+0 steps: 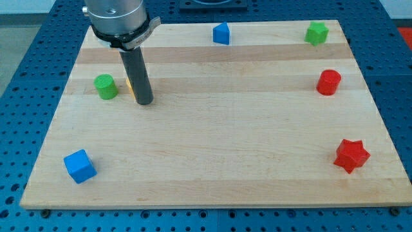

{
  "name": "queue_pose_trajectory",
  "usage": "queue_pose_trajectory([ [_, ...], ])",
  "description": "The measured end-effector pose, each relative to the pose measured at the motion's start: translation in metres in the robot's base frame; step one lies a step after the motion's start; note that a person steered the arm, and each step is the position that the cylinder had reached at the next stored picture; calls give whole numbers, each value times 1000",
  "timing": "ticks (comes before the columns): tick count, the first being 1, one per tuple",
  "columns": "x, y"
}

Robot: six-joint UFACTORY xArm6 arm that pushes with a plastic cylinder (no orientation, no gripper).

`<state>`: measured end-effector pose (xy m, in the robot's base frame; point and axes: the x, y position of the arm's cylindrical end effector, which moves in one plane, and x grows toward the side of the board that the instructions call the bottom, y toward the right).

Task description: Slide the blue cube slightly towards the center of the board

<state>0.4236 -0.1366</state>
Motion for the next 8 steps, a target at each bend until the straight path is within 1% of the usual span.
queue_pose_trajectory([
  [2, 1, -7],
  [3, 26, -7],
  [4, 44, -25],
  [5, 53, -65],
  [6, 76, -102],
  [7, 106, -127],
  [8, 141, -128],
])
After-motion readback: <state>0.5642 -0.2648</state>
